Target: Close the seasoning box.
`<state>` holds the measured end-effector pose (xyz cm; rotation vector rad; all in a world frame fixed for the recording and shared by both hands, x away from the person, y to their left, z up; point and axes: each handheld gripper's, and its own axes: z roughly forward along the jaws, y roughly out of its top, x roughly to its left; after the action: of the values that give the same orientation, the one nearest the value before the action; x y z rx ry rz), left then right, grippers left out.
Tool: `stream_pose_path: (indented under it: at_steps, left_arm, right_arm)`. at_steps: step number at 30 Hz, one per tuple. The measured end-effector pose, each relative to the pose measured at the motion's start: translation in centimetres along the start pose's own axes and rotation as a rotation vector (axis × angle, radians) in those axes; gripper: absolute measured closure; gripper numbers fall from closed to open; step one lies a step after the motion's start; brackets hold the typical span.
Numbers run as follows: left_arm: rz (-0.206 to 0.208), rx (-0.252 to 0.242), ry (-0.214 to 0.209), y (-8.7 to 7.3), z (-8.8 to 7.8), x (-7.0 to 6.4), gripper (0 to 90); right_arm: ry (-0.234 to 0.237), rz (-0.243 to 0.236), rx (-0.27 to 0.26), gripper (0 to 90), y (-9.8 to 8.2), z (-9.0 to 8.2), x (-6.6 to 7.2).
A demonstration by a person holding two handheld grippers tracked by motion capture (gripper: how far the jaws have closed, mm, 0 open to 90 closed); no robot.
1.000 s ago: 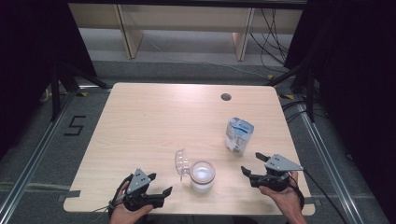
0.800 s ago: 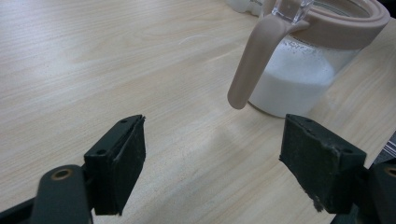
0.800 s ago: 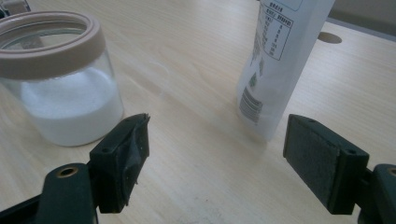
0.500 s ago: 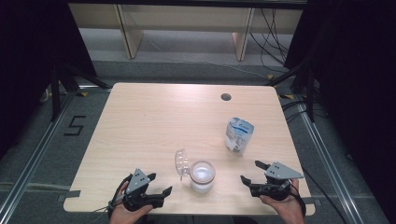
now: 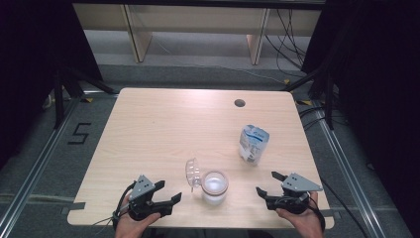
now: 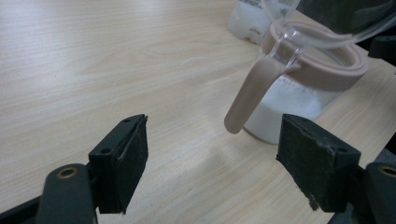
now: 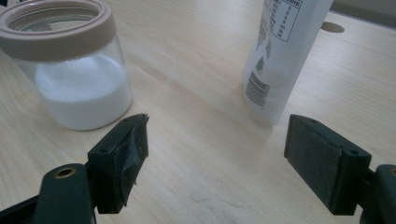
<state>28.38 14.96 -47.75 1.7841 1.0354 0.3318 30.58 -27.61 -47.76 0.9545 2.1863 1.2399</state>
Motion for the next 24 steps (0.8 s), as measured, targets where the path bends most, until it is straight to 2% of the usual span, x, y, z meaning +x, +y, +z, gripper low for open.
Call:
stream_pose_path:
  at_steps: [1, 2, 3, 4, 5, 6, 9, 10, 11, 12, 13, 15, 17, 18, 19, 20, 21, 24]
  left_arm:
    - [-0.010, -0.007, -0.001, 0.2, 0.0, -0.1, 24.9]
    - [-0.020, -0.010, 0.000, 0.4, 0.0, -0.3, 24.9]
    - [0.000, -0.005, -0.003, 0.7, -0.1, -0.2, 24.7]
    - [-0.013, -0.013, -0.017, 0.9, 0.0, -0.3, 24.5]
    - [-0.036, -0.012, -0.010, 1.1, 0.0, -0.4, 24.2]
    - [-0.039, -0.015, -0.010, 1.4, 0.0, -0.4, 24.1]
    - [-0.018, -0.033, -0.011, 2.2, -0.2, -0.4, 24.2]
    - [-0.034, -0.041, -0.010, 2.4, -0.2, -0.5, 24.4]
    - [-0.026, -0.037, -0.006, 2.6, -0.2, -0.6, 25.7]
    - [0.000, -0.029, -0.010, 2.8, -0.2, -0.5, 27.0]
    - [-0.017, -0.037, -0.009, 2.8, -0.1, -0.7, 28.4]
    - [0.015, -0.020, 0.004, 3.0, 0.0, -0.8, 34.1]
    - [0.020, -0.016, 0.004, 3.2, 0.1, -0.9, 41.1]
    - [0.009, -0.013, 0.004, 3.3, 0.1, -1.0, 45.1]
    - [0.015, -0.015, 0.000, 3.4, 0.1, -1.0, 49.9]
    - [0.033, -0.015, -0.002, 3.5, 0.1, -1.1, 53.8]
    - [0.034, -0.021, 0.002, 3.5, 0.2, -1.2, 57.1]
    - [0.075, -0.031, 0.008, 3.7, 0.3, -1.6, 66.9]
  right_arm:
    - [0.009, 0.016, 0.015, 22.4, 0.0, 0.0, 0.1]
    - [0.004, 0.032, 0.005, 22.4, -0.1, 0.1, 0.2]
    - [0.001, 0.024, -0.002, 22.4, -0.1, 0.1, 0.1]
    - [0.004, 0.009, -0.006, 22.4, -0.1, 0.1, -0.1]
    - [0.004, 0.008, -0.006, 22.4, -0.1, 0.1, -0.1]
    - [0.005, 0.006, -0.007, 22.4, -0.1, 0.1, -0.1]
    - [0.006, 0.014, 0.008, 22.4, 0.0, 0.0, 0.0]
    - [0.004, 0.016, 0.006, 22.4, 0.0, 0.0, 0.0]
    - [-0.005, 0.013, 0.004, 22.4, 0.0, 0.0, 0.0]
    - [0.010, 0.025, 0.008, 22.5, 0.0, 0.1, 0.1]
    - [0.009, 0.009, 0.011, 22.5, 0.0, 0.1, 0.0]
    - [0.009, 0.008, 0.007, 22.6, 0.0, 0.1, 0.1]
    - [0.005, 0.005, 0.004, 22.8, 0.0, 0.1, 0.1]
    - [0.001, 0.011, 0.007, 22.8, 0.0, 0.0, 0.1]
    - [-0.003, -0.005, -0.001, 22.9, 0.0, 0.1, 0.0]
    - [0.003, 0.005, 0.004, 22.9, 0.0, 0.1, 0.0]
    - [0.004, 0.024, 0.015, 23.0, -0.1, 0.0, 0.2]
    - [0.015, 0.004, 0.009, 23.3, -0.1, 0.2, 0.2]
